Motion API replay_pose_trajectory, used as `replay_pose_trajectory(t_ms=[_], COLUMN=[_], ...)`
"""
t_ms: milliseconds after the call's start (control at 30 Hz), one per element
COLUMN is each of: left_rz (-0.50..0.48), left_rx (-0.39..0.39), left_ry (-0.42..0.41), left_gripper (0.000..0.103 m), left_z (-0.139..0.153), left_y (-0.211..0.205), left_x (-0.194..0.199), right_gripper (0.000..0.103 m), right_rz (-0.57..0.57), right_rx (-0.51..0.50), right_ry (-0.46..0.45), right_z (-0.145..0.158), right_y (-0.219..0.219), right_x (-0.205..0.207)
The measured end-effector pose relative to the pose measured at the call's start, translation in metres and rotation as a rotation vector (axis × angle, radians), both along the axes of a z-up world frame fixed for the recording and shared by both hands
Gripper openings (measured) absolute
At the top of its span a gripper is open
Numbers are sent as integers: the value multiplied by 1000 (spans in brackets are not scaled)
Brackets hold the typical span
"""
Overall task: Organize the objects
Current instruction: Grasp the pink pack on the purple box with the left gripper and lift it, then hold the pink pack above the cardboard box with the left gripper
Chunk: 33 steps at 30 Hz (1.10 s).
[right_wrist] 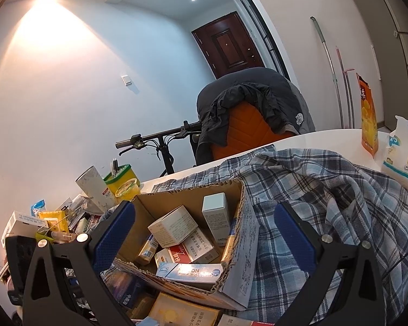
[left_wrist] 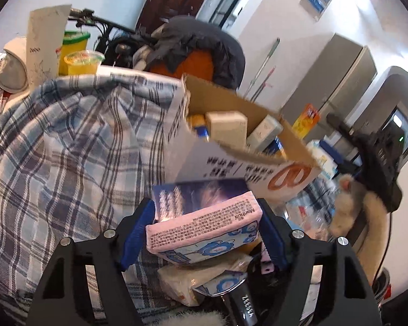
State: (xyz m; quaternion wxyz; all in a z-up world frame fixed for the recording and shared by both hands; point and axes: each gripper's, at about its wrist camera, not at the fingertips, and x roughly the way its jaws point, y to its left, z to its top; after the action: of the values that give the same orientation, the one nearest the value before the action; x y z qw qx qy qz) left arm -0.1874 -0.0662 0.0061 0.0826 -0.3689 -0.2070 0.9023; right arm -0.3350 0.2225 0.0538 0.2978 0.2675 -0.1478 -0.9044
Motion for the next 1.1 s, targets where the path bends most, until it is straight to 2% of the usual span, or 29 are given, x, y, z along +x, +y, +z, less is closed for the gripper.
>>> replay_pose_trajectory(t_ms=[300, 367, 500, 767, 867, 1100], left_rz=[74, 103, 165, 196, 183, 170], left_rx=[38, 6, -113, -306, -334, -352], left_ry=[208, 244, 314, 404, 417, 387], left_gripper=[76, 76, 76, 76, 76, 76], left_z=[29, 34, 44, 50, 50, 45], left_y=[-14, -14, -5, 15, 21, 25], left_x=[21, 25, 34, 42, 44, 38], right_gripper=[102, 102, 102, 102, 102, 102], right_rz=[-1, -2, 0, 3, 0, 6], right_rx=[1, -3, -5, -20, -39, -46], right_ry=[4, 3, -2, -14, -16, -32], right_z=[1, 1, 1, 1, 3, 6], right_y=[-1, -1, 0, 2, 8, 19], right_x=[1, 1, 0, -1, -1, -5])
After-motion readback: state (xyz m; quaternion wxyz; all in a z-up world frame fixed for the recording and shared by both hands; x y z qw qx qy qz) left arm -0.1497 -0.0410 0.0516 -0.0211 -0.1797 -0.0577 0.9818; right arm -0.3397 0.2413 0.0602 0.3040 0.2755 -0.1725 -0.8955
